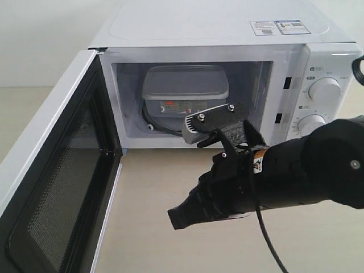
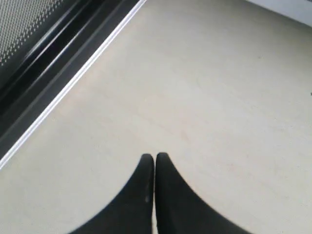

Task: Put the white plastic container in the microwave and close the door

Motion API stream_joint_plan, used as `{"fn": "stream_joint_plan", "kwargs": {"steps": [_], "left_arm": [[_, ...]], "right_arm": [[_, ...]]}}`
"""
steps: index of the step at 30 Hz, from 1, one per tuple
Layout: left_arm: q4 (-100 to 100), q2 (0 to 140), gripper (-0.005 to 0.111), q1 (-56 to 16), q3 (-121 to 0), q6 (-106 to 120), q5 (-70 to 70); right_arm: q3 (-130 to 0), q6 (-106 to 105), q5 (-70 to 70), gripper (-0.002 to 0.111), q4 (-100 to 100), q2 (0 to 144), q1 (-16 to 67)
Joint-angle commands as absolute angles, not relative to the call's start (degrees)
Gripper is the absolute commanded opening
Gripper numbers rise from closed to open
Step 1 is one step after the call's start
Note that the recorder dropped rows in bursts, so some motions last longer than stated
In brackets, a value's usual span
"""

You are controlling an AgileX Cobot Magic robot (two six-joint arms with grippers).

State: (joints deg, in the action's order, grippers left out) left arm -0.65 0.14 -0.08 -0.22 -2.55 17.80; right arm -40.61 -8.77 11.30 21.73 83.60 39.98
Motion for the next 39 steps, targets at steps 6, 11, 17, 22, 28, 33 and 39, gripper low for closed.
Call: {"fn": "stream_joint_plan", "kwargs": {"steps": [6,11,17,22,28,33,39], "left_arm": [[-0.4,0.0,0.004,0.1,0.0,-3.0,17.6],[-0.4,0.0,0.004,0.1,0.0,-3.0,17.6],[-0.4,0.0,0.004,0.1,0.0,-3.0,17.6],[-0.4,0.0,0.004,0.1,0.0,-3.0,17.6],[-0.4,0.0,0.004,0.1,0.0,-3.0,17.6],[-0.4,0.0,0.004,0.1,0.0,-3.0,17.6],[-0.4,0.0,0.004,0.1,0.0,-3.0,17.6]], "right_arm": [[-36.2,-10.5,2.2,0.0,20.1,66.4,39.5],[-27.7,-9.6,0.0,0.0,21.0,53.6,33.6],[-15.6,-4.3,-1.9,0.0,21.8,38.5,22.8],[-8.0,-3.9,-3.7,0.0,22.2,24.7,15.8],[-1.4,-3.9,-3.7,0.0,22.2,10.6,8.7],[0.0,-2.9,-3.6,0.0,24.3,3.3,3.7],[0.0,-3.1,-3.2,0.0,25.1,0.0,2.1]]}}
